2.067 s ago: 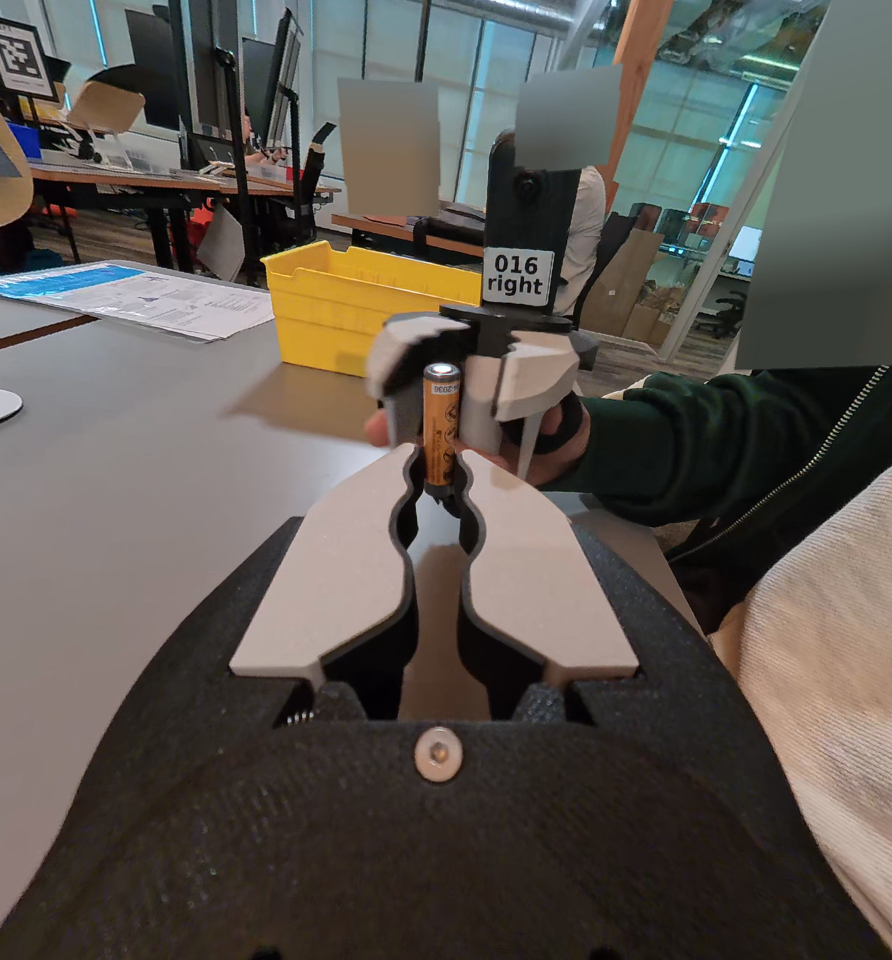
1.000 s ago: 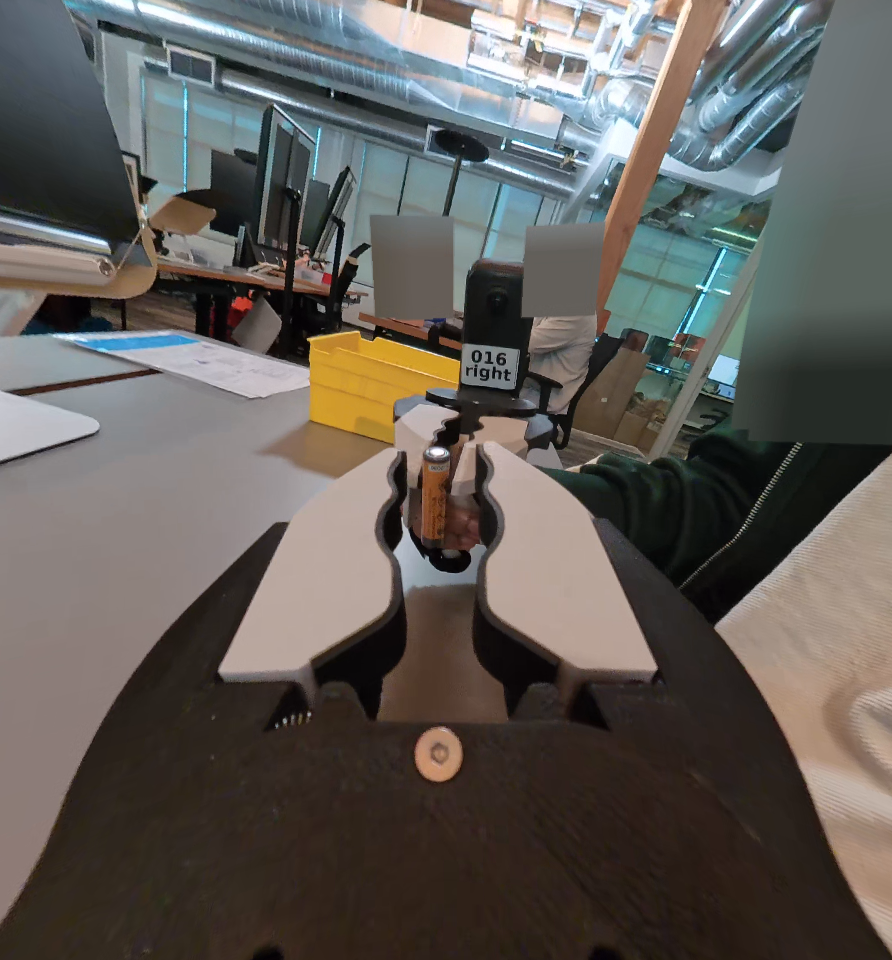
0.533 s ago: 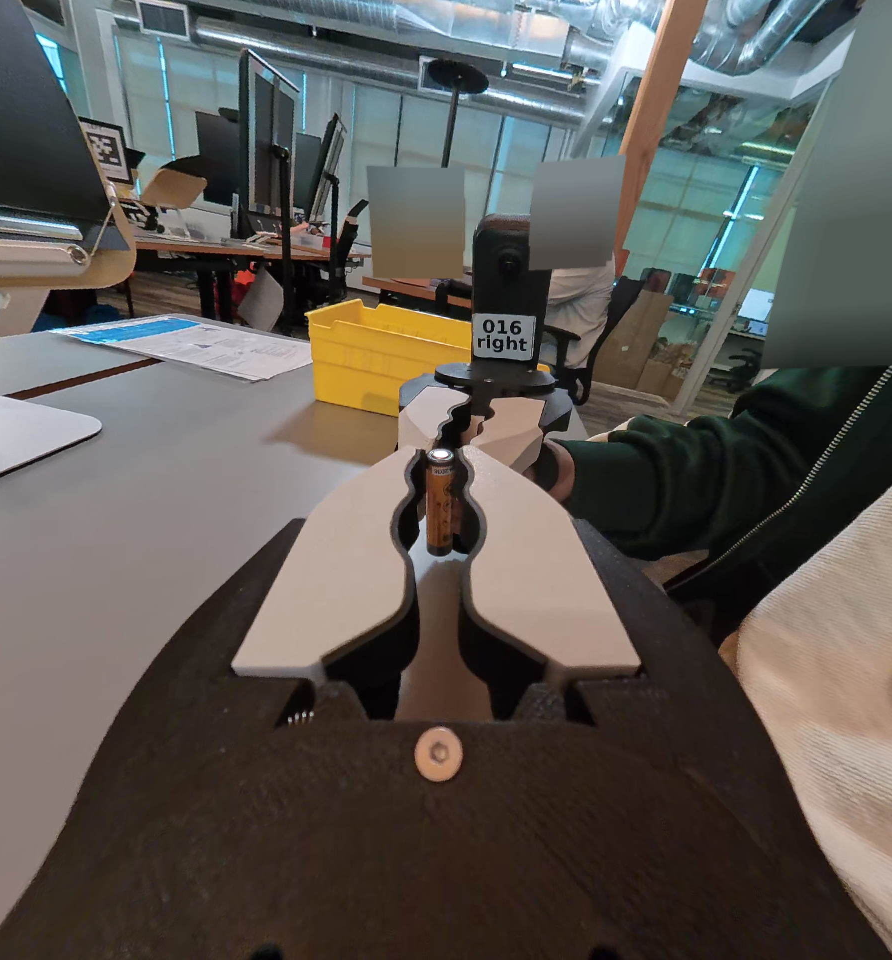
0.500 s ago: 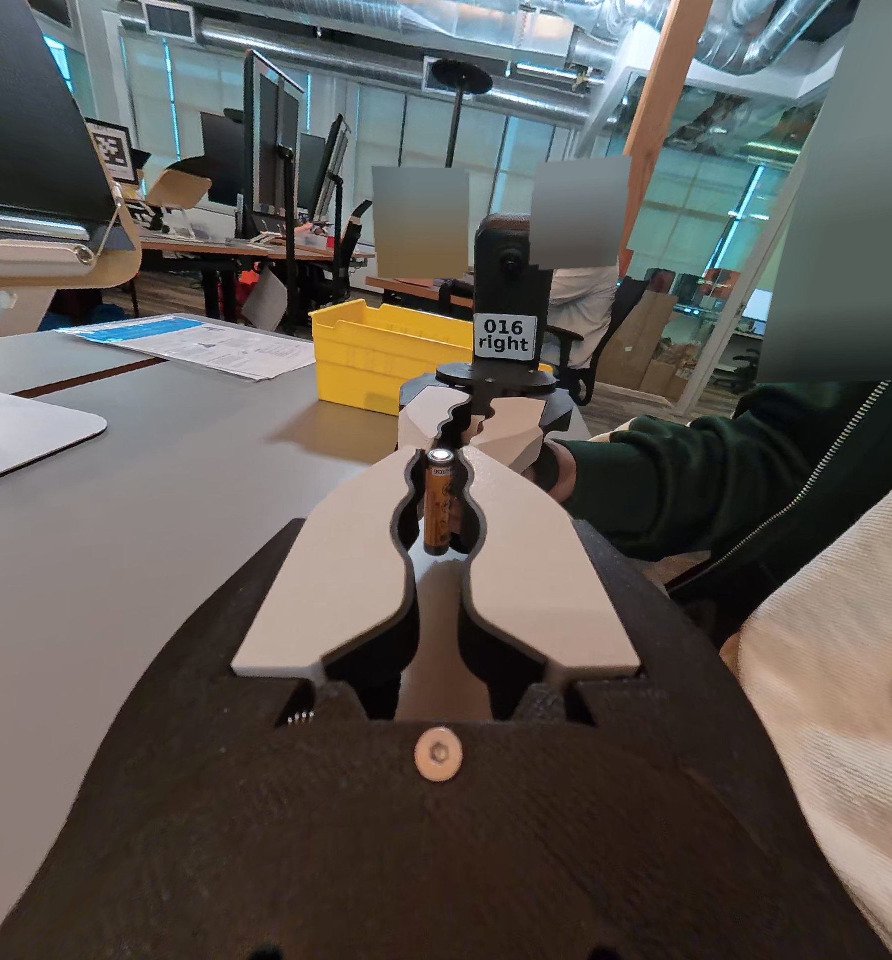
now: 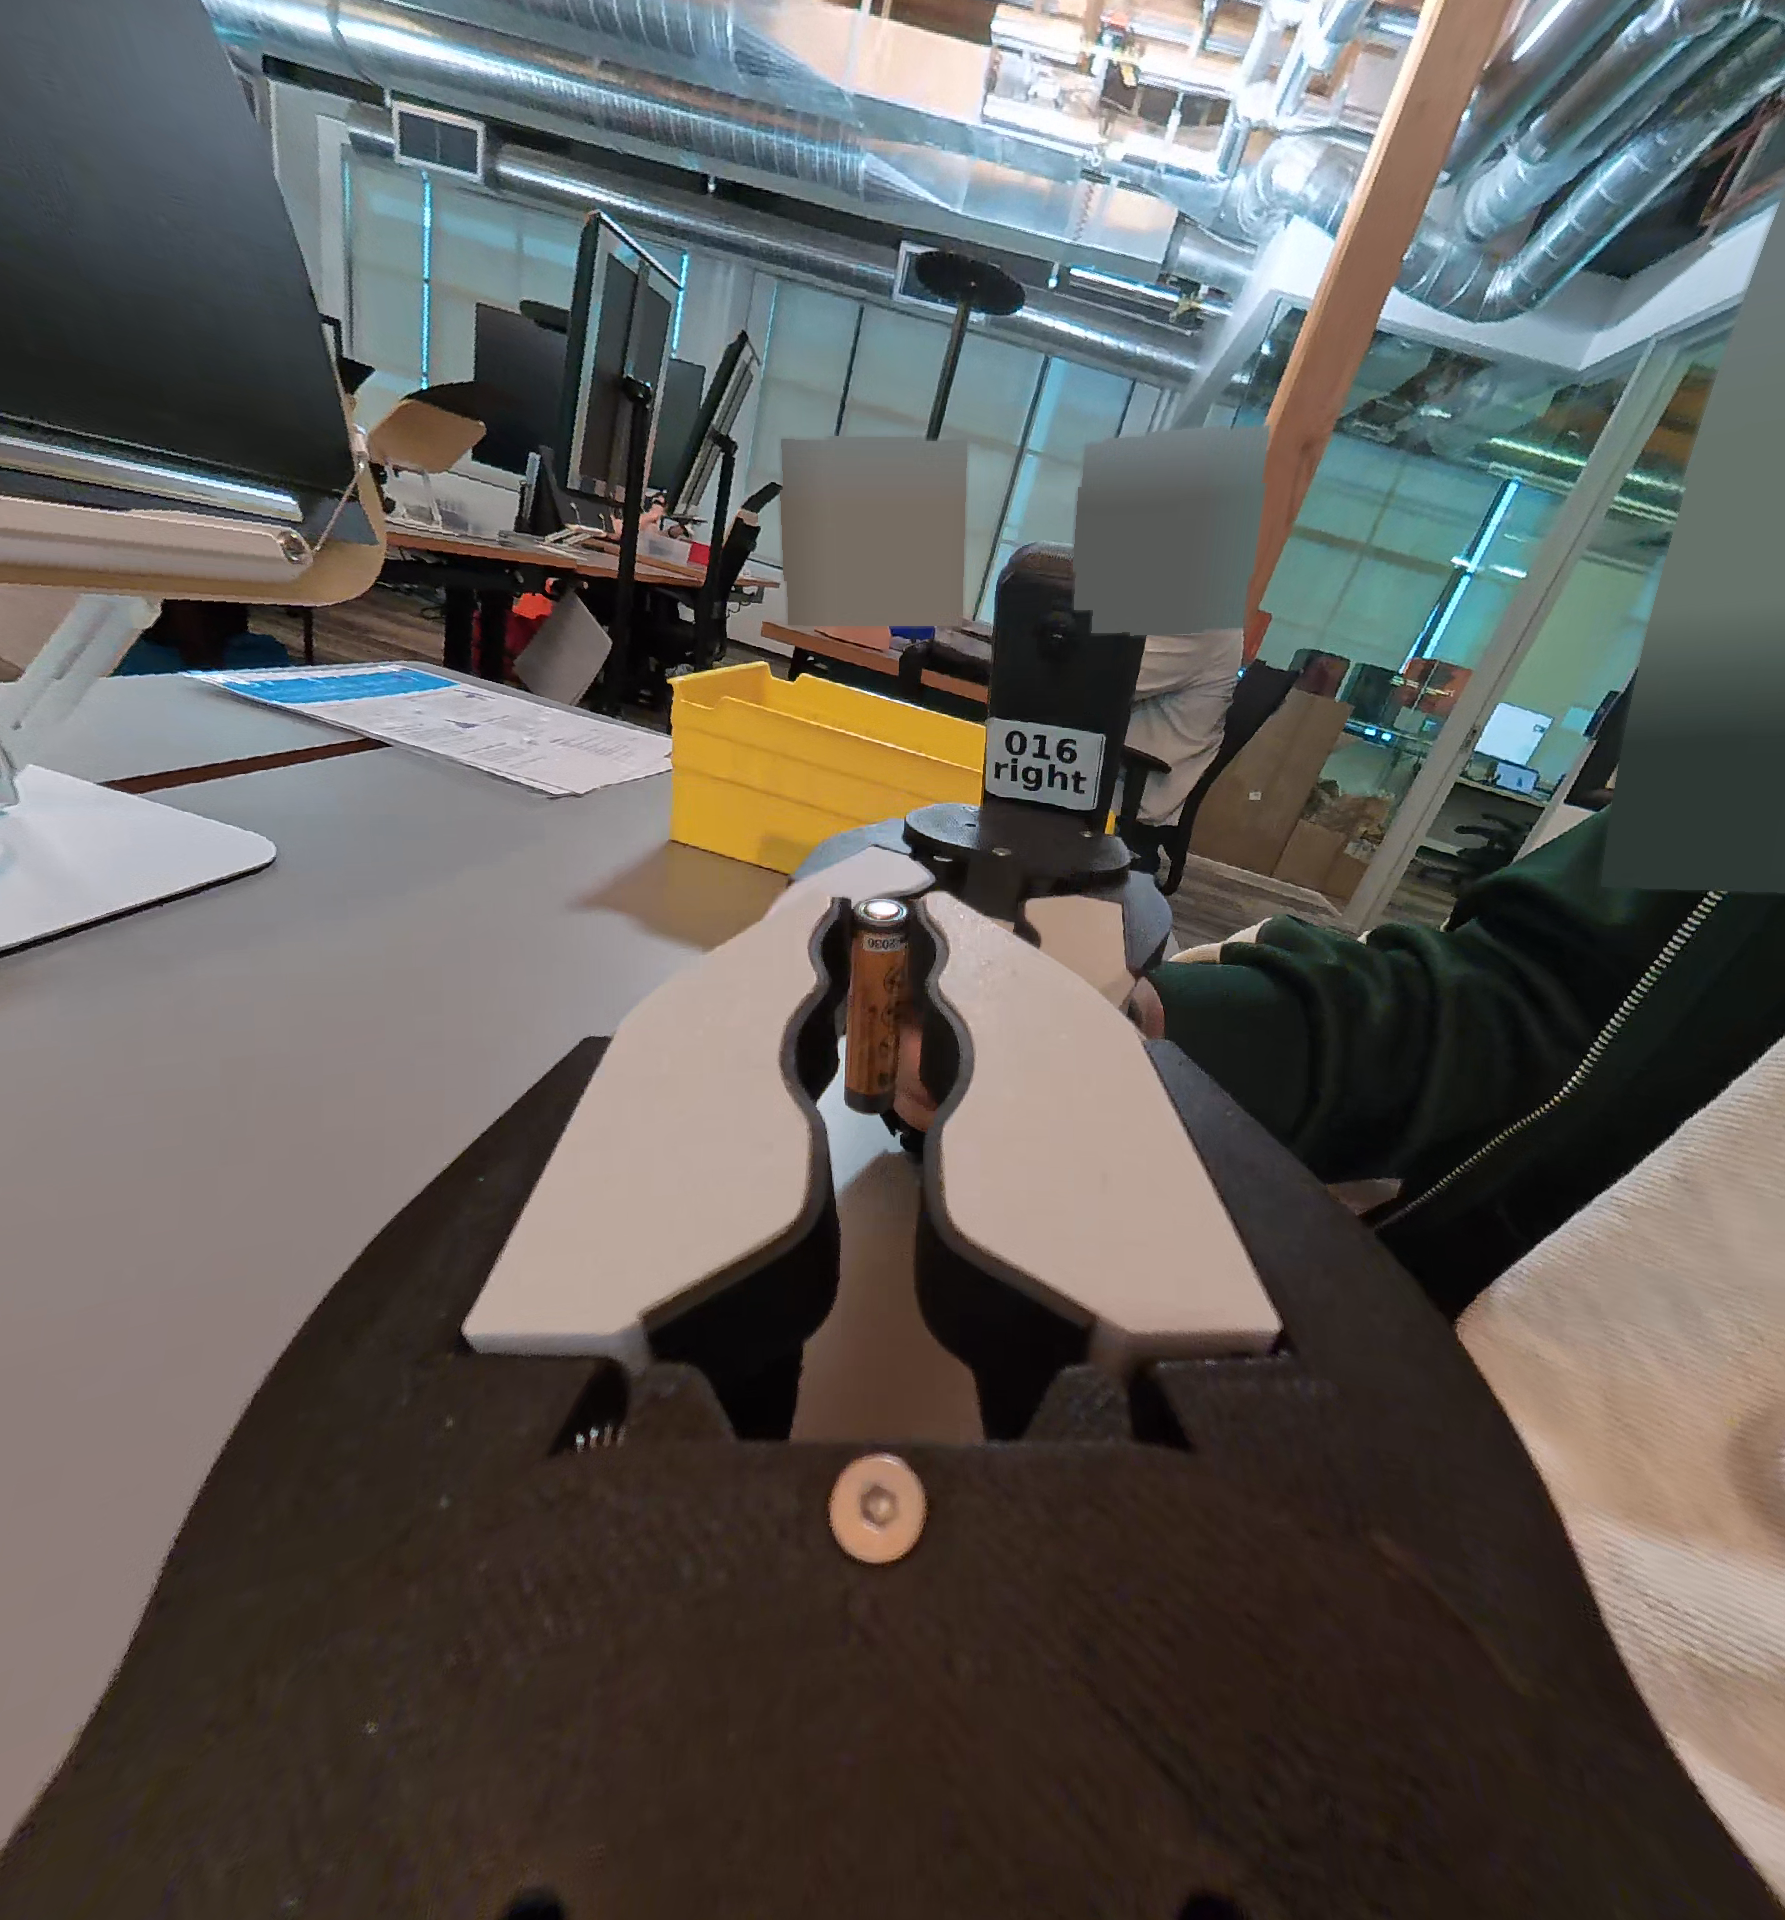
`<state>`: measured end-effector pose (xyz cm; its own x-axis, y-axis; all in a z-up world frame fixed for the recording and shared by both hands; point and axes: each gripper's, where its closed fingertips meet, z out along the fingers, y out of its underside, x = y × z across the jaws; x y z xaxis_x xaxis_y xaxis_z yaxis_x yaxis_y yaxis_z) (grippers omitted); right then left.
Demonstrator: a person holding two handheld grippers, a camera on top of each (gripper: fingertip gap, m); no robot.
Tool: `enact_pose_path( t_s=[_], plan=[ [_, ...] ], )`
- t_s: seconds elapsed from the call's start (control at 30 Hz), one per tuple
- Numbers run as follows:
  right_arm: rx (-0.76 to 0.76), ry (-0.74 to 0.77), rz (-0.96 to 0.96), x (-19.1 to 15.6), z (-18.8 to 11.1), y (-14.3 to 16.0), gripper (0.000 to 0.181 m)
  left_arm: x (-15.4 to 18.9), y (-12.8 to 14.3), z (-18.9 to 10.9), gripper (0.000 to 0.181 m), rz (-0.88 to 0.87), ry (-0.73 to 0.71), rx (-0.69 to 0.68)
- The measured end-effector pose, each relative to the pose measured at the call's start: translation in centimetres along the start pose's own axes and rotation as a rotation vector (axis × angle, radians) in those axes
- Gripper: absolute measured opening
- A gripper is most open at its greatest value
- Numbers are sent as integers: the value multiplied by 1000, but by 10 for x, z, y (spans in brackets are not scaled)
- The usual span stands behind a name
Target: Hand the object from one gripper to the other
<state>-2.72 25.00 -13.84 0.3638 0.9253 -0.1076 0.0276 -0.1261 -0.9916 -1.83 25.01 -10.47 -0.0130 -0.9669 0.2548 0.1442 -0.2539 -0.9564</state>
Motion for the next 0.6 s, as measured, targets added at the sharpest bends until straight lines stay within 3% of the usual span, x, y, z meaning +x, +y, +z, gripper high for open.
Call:
enact_pose_path(
  t_s=[0.37, 0.57, 0.6],
  plan=[
    [-11, -7, -51, -8, 3, 2, 11, 8, 3, 5, 11, 10, 26, -21],
    [1, -17, -30, -8, 3, 1, 10, 11, 1, 7, 11, 28, 39, 2],
    [11, -19, -22, -9, 3, -1, 11, 12, -1, 7, 19, 36, 37, 17]
  ],
)
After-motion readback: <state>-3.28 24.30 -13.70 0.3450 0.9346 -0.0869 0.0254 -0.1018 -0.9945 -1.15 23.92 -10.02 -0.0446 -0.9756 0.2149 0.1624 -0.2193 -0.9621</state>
